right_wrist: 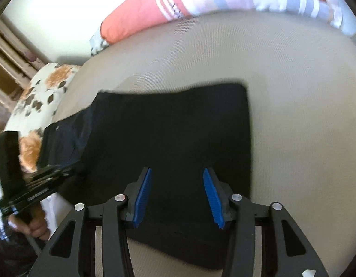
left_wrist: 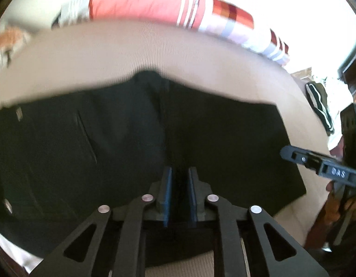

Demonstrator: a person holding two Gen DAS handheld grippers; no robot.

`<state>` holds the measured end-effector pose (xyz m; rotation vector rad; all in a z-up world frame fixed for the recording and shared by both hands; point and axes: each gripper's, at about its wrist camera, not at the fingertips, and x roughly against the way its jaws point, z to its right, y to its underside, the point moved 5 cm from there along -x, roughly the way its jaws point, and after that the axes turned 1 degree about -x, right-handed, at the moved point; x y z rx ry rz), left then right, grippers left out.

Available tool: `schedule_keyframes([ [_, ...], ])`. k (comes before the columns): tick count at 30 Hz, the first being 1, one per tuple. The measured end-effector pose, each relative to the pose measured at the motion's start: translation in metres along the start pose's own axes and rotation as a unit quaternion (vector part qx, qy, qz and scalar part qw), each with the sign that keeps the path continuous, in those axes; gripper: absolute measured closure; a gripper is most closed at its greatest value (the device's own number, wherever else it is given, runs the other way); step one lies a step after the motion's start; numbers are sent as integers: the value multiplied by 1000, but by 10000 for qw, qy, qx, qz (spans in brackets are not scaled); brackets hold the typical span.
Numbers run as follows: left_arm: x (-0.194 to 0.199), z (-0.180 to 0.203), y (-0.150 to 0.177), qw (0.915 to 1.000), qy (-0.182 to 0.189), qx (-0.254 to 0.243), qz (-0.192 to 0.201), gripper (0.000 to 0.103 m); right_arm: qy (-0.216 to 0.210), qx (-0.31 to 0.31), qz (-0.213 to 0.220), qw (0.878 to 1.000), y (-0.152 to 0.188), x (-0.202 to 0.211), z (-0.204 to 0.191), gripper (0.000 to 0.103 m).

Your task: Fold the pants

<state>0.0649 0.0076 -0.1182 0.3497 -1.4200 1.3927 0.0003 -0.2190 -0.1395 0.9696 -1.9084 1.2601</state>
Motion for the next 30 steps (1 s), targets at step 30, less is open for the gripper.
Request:
schedule_keyframes([
  [30, -46, 7, -36, 9994, 112, -285, -145, 83, 568, 39, 311, 9979, -61, -24, 18, 63],
])
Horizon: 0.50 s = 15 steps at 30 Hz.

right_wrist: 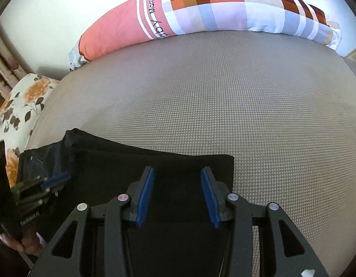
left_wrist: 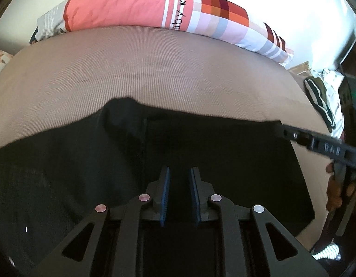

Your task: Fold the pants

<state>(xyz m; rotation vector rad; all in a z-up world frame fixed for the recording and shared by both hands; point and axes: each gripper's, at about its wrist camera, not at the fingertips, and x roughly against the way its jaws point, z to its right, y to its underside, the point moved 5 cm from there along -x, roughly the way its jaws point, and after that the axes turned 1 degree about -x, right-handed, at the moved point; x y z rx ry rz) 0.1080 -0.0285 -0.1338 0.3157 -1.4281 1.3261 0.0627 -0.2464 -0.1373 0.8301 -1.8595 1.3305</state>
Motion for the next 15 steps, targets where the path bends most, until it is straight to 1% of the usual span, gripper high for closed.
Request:
schedule_keyframes([
  [6, 13, 4, 32, 9998, -18, -215, -20, 82, -32, 22, 101, 9999, 7, 17, -5, 63],
  [10, 21, 0, 45, 9995, -71, -307, 1, 81, -64, 62, 92, 9999, 17, 26, -9, 62],
  [11, 22, -1, 47, 9995, -135, -278, -6, 74, -60, 67, 91, 9999, 20, 27, -10, 62],
  [12, 22, -4, 49, 9995, -205, -225, -46, 65, -60, 75, 79, 9999, 22, 28, -11, 62],
  [15, 29, -9, 53, 9998, -196, -95, -13, 63, -93, 72, 12, 9999, 33, 29, -15, 62],
])
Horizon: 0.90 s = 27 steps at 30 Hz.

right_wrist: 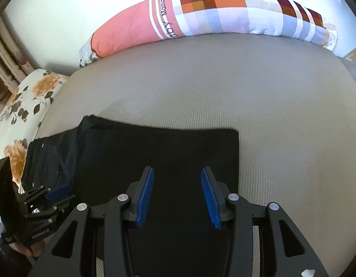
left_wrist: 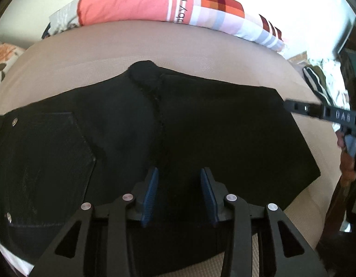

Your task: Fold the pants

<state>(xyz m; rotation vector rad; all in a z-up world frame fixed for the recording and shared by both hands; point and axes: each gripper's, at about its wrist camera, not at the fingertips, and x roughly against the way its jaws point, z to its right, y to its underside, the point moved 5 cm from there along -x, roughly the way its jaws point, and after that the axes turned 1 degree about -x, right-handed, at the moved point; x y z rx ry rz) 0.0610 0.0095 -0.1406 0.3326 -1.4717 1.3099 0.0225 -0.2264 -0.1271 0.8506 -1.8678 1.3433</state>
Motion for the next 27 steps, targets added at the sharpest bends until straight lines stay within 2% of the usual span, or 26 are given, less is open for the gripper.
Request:
schedule_keyframes([
  [5, 17, -10, 1, 9997, -107, 176, 88, 52, -34, 4, -189, 9998, 22, -2, -7, 62],
  [7, 27, -15, 0, 9996, -143, 207, 163, 52, -55, 3, -280, 9996, 30, -3, -11, 62],
  [13, 74, -45, -6, 9981, -343, 239, 449, 43, -198, 94, -504, 9985, 46, -9, -28, 62],
  [17, 107, -78, -7, 9960, -549, 417, 567, 41, -294, 281, -625, 9972, 53, -13, -46, 61],
  [21, 133, -117, -9, 9925, -705, 801, 604, 40, -402, 420, -767, 9954, 58, -18, -65, 61],
  [27, 147, -168, 3, 9861, -1267, 944, 523, 34, -600, 635, -958, 9916, 69, -24, -96, 59],
])
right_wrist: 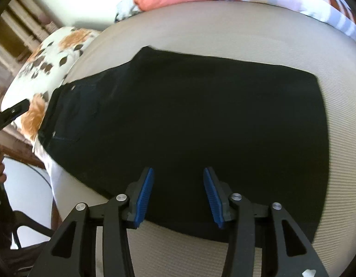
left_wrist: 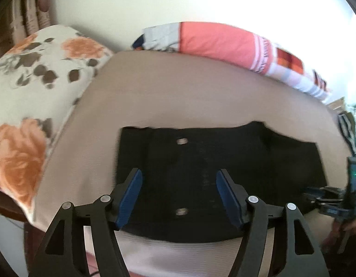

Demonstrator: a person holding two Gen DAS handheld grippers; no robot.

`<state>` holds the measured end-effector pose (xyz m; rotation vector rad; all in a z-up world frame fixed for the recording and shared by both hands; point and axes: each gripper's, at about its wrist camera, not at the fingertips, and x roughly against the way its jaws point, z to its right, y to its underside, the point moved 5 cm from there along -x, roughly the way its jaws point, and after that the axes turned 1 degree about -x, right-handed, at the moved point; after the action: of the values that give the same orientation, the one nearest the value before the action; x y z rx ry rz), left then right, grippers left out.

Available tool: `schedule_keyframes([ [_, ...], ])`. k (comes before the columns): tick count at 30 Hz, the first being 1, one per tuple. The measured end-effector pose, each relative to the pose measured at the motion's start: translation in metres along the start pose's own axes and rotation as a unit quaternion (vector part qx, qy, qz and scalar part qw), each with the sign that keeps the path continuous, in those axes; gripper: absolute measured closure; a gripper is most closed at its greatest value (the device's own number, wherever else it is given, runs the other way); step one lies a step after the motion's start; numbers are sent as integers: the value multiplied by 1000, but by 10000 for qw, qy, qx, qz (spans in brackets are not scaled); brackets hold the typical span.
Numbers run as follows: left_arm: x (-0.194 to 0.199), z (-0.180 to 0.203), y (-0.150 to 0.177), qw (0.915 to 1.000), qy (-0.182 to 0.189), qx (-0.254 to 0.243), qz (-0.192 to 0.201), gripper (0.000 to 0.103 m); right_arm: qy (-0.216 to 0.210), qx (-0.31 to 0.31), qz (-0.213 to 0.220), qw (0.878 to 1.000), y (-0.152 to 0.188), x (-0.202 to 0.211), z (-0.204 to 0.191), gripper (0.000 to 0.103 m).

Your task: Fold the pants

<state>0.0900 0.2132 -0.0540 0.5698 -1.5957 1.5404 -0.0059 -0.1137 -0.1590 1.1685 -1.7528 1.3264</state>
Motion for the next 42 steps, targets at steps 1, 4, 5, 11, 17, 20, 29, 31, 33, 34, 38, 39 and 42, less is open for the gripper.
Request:
schedule_keyframes([
  [1, -2, -8, 3, 10000, -39, 9, -42, 34, -38, 35, -36, 10000, 0, -2, -5, 59],
  [4, -11, -27, 10, 9998, -97, 143, -130, 34, -20, 106, -97, 9999, 1, -7, -17, 59],
  [5, -14, -33, 13, 9996, -97, 213, -154, 34, -53, 134, -126, 9998, 1, -8, -22, 59],
  [11, -33, -62, 24, 9983, 53, 519, -245, 34, -96, 216, -276, 9993, -4, -17, -43, 59],
  [17, -57, -91, 27, 9907, 666, 1065, -518, 34, -300, 94, -327, 9990, -16, -18, -58, 58],
  [20, -72, -104, 26, 9839, 1081, 1231, -710, 34, -381, -52, -174, 9991, -25, -10, -60, 53],
  [29, -109, -134, 9, 9358, 2758, 1753, -1321, 34, -68, -498, 221, 9985, -52, 19, -49, 47],
  [31, -113, -134, 5, 9288, 2993, 1700, -1372, 34, 22, -648, 209, 9977, -54, 18, -46, 47],
  [33, -116, -130, 2, 9214, 3255, 1547, -1455, 34, 28, -754, 182, 9970, -56, 14, -47, 46],
  [34, -118, -127, 1, 9171, 3370, 1481, -1532, 34, 41, -786, 173, 9968, -57, 13, -48, 47],
  [38, -124, -121, -6, 9009, 3775, 1260, -1729, 34, 94, -792, 132, 9967, -61, 5, -59, 47],
  [39, -126, -120, -7, 8948, 3903, 1232, -1782, 34, 93, -781, 109, 9968, -61, 3, -61, 47],
  [42, -131, -118, -10, 8817, 4150, 1289, -1834, 35, 89, -755, 61, 9971, -62, -1, -68, 47],
])
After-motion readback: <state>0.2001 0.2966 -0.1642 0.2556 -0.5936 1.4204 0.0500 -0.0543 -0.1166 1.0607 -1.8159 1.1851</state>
